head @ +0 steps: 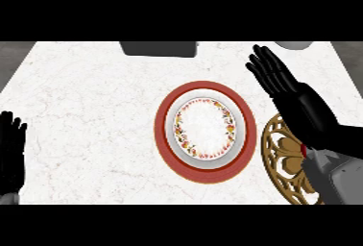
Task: Pick the tomato from the placemat and place it in the plate
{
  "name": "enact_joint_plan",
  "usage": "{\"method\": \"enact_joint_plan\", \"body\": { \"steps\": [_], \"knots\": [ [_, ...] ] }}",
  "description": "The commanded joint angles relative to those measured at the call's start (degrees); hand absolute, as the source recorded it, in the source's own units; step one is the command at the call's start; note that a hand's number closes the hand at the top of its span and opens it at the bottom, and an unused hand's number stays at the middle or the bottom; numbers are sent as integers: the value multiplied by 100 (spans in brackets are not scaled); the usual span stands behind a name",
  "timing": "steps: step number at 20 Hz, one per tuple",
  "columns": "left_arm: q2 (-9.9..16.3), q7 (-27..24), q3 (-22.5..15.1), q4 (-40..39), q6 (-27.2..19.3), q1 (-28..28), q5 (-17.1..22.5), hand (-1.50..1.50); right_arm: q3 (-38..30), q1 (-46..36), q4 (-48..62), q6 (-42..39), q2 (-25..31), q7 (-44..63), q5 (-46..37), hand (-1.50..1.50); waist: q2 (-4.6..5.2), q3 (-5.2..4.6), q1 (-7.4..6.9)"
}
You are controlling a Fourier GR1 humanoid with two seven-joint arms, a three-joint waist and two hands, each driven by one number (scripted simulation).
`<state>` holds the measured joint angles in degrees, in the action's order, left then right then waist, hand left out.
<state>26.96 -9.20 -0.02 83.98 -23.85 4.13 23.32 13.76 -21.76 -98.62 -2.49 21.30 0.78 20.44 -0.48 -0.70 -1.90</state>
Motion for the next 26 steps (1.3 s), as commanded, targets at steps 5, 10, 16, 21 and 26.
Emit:
{"method": "enact_joint_plan", "body": {
  "steps": [5,10,16,21,26],
  "knots": [
    [-320,783,-1073,-359,648,235,-49,0,-2016,61,914,-623,1347,-424,613,150,167,94,519],
    [-645,1014,-1566,-213,964,113,55,0,-2766,590,2109,472,1958,-865,-702,-150,182,107,577],
    [-628,1510,-1692,-173,1071,-263,-11,0,-3734,1259,3670,-906,2096,-3055,-13,-150,76,89,249],
    [-911,1686,-1866,-172,901,-359,-302,0,-3348,1293,3729,-1138,2599,-2952,-747,-150,43,70,213],
    [-796,1697,-1627,-464,1085,-660,-173,0,-2542,1413,3543,-1759,3461,-2576,-1640,-150,61,61,219]
  ]
}}
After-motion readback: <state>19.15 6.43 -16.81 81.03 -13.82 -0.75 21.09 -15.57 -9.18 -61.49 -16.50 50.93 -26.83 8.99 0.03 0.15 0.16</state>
